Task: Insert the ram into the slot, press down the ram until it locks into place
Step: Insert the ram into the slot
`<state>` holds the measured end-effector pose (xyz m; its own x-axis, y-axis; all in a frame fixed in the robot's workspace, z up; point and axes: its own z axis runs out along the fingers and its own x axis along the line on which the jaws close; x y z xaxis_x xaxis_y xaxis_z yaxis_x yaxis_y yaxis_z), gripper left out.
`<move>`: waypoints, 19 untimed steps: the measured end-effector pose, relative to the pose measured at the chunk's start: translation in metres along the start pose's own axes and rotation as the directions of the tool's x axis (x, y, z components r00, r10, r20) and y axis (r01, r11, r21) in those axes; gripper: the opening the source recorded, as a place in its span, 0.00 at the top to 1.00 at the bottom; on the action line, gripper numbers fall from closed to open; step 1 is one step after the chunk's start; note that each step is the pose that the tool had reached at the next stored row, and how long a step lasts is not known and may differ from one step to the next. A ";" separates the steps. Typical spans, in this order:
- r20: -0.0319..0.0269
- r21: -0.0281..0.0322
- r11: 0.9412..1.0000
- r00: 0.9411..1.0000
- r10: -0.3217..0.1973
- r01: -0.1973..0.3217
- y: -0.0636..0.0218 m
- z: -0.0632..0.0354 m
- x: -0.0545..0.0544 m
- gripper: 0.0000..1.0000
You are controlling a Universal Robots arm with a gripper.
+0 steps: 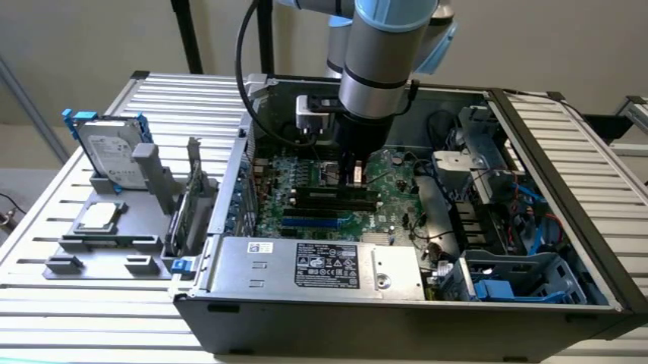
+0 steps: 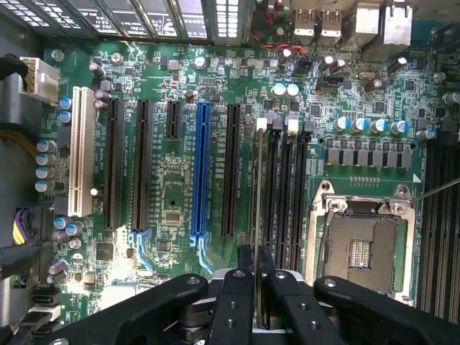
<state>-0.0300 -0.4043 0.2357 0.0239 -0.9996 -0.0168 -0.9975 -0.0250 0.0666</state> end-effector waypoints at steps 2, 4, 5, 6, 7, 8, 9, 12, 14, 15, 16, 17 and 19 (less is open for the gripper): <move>0.000 0.000 1.000 1.000 0.000 0.000 0.0000 0.0006 0.000 0.86; 0.000 0.000 1.000 1.000 0.000 0.000 -0.0001 0.0013 0.000 0.86; 0.000 0.000 1.000 1.000 0.000 0.000 -0.0001 0.0017 0.000 0.86; 0.000 0.000 1.000 1.000 0.000 0.000 -0.0002 0.0022 0.000 0.86; 0.000 0.000 1.000 1.000 0.000 0.000 -0.0002 0.0026 0.000 0.86; 0.000 0.000 1.000 1.000 0.000 0.000 -0.0002 0.0031 0.000 0.86; 0.000 0.001 1.000 1.000 0.000 0.000 -0.0003 0.0036 0.000 0.86; 0.000 0.002 1.000 1.000 0.000 0.000 -0.0003 0.0048 0.000 0.86; 0.000 0.004 1.000 1.000 0.000 0.000 -0.0004 0.0053 0.000 0.86; 0.000 0.005 1.000 1.000 0.000 0.000 -0.0004 0.0054 0.000 0.86; 0.000 0.005 1.000 1.000 0.000 0.000 -0.0004 0.0055 0.000 0.86; 0.000 0.006 1.000 1.000 0.000 0.000 -0.0004 0.0056 0.000 0.86; 0.000 0.007 1.000 1.000 0.000 0.000 -0.0003 0.0057 0.000 0.86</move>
<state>-0.0301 -0.4042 0.2300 0.0242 -0.9996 -0.0166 -0.9979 -0.0251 0.0593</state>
